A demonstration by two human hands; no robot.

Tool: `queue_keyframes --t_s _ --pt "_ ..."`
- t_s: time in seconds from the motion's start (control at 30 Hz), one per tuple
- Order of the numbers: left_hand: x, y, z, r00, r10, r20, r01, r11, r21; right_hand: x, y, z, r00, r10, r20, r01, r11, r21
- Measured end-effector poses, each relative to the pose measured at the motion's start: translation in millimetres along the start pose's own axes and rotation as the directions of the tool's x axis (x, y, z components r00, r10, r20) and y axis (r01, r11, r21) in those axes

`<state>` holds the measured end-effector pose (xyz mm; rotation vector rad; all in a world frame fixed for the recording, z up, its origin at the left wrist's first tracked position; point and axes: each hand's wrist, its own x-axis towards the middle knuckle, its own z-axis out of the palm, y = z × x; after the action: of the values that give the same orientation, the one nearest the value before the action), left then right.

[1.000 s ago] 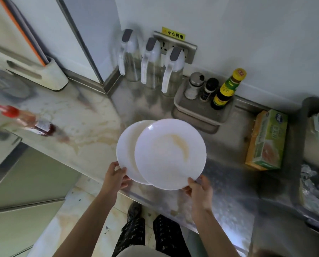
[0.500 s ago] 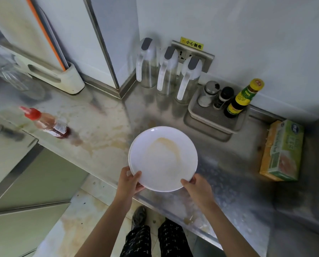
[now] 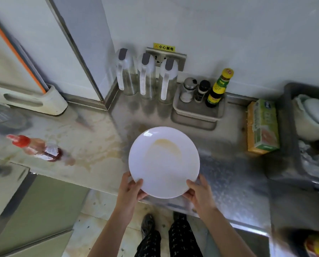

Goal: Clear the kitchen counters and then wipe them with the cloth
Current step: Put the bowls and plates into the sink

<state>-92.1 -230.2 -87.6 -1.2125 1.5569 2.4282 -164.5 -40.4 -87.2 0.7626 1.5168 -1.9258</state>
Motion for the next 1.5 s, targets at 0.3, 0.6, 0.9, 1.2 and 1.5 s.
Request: queue_keyframes --t_s 0.3,0.6,0.9,1.2,1.5 --pt "-27.6 -8.2 51.8 0.912 -0.101 0.398 -0.096 0.89 0.446 -83.3 36.9 -86.7 0.936 -0.198 -0.293 0.269 0.936 0.226" --pt "-112.2 -99.4 148.8 0.682 -0.34 0.648 -0.323 0.655 0.683 -199.4 112.2 -200.0 0.766 -0.109 -0.634 0.46 0.782 0.421" --pt "-223.3 -221.0 206.1 0.552 -0.52 0.652 -0.435 0.486 0.757 -290.2 196.1 -307.6 0.622 0.056 -0.781 0.567 0.656 0.498" --pt "-252.3 -322.8 243.8 0.405 -0.415 0.815 -0.914 -0.204 0.35 -314.9 271.1 -433.1 0.528 0.231 -0.817 0.541 0.65 0.533" --pt "-249.3 -336.5 243.1 0.447 -0.44 0.779 -0.857 -0.461 0.231 -252.4 304.6 -483.7 0.569 0.304 -0.764 0.466 0.646 0.604"
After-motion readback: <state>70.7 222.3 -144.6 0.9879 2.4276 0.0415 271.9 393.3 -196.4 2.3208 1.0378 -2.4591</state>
